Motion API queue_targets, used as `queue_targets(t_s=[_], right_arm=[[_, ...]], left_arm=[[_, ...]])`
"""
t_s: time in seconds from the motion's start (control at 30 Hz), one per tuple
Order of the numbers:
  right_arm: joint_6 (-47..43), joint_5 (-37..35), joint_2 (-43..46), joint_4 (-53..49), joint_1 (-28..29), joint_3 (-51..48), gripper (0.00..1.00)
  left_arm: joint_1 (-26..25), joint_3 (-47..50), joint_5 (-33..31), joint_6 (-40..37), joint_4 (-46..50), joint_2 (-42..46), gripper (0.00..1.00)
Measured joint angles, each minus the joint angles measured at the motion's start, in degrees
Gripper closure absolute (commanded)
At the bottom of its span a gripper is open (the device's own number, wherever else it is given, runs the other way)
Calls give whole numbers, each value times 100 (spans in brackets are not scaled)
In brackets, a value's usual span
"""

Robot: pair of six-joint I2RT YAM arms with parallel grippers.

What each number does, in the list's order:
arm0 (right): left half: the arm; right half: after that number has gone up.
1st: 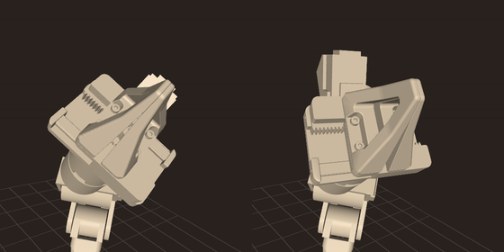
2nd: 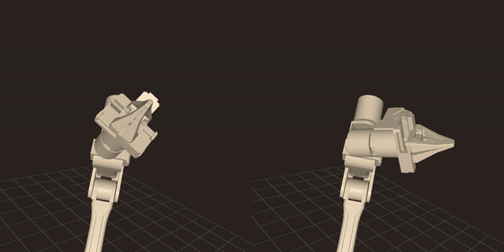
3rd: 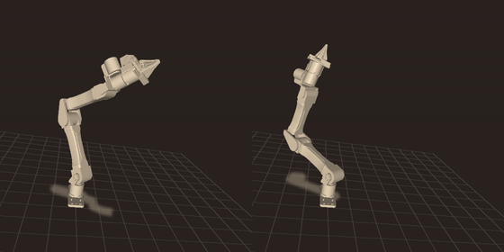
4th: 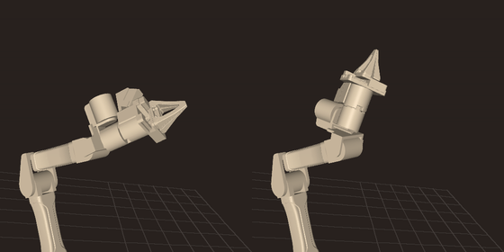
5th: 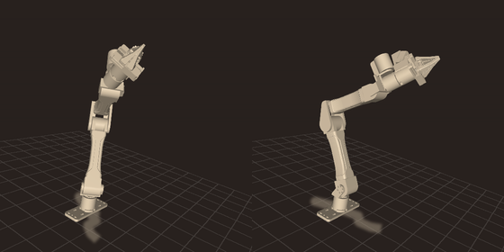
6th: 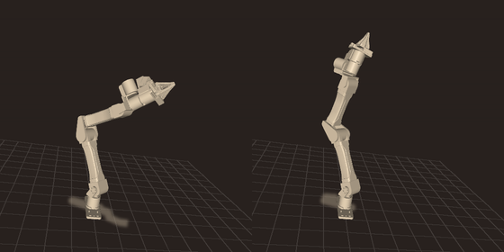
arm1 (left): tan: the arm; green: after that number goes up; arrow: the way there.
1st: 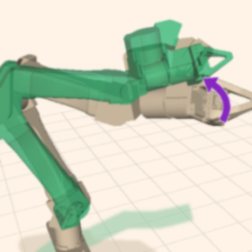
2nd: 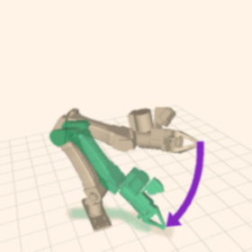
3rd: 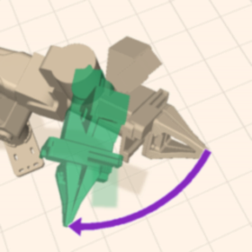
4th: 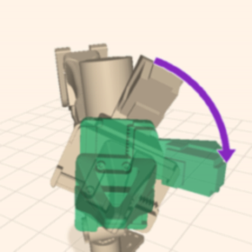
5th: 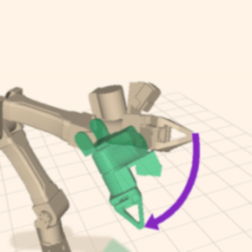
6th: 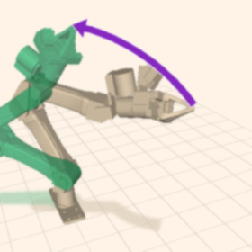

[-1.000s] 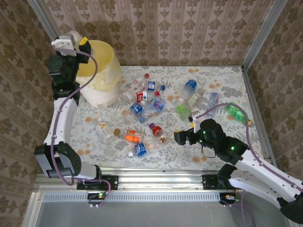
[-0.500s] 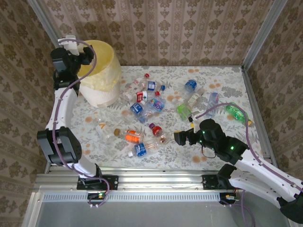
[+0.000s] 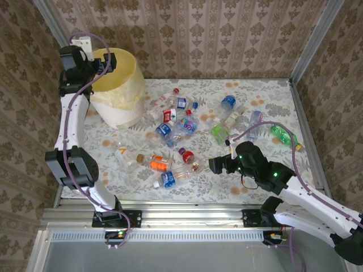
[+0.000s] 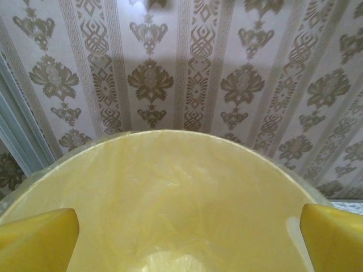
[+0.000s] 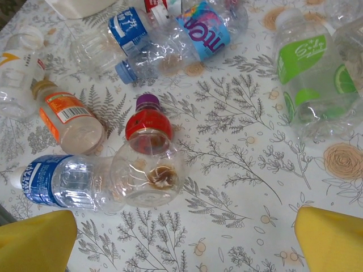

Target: Throw the plastic bottles in the bin

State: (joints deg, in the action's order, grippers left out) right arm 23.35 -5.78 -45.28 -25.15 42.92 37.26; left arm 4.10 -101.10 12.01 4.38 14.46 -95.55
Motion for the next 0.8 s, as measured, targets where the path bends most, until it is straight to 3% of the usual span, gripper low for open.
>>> queue_targets(t_s=[0.5, 0.8], right_arm=[[551, 70, -1145, -103, -144, 409, 0], [693, 195, -1659, -122, -402, 501, 0]], left_arm=[[-734, 678, 791, 120, 140, 2111, 0], [-1860, 1624, 922, 52, 258, 2876, 0]])
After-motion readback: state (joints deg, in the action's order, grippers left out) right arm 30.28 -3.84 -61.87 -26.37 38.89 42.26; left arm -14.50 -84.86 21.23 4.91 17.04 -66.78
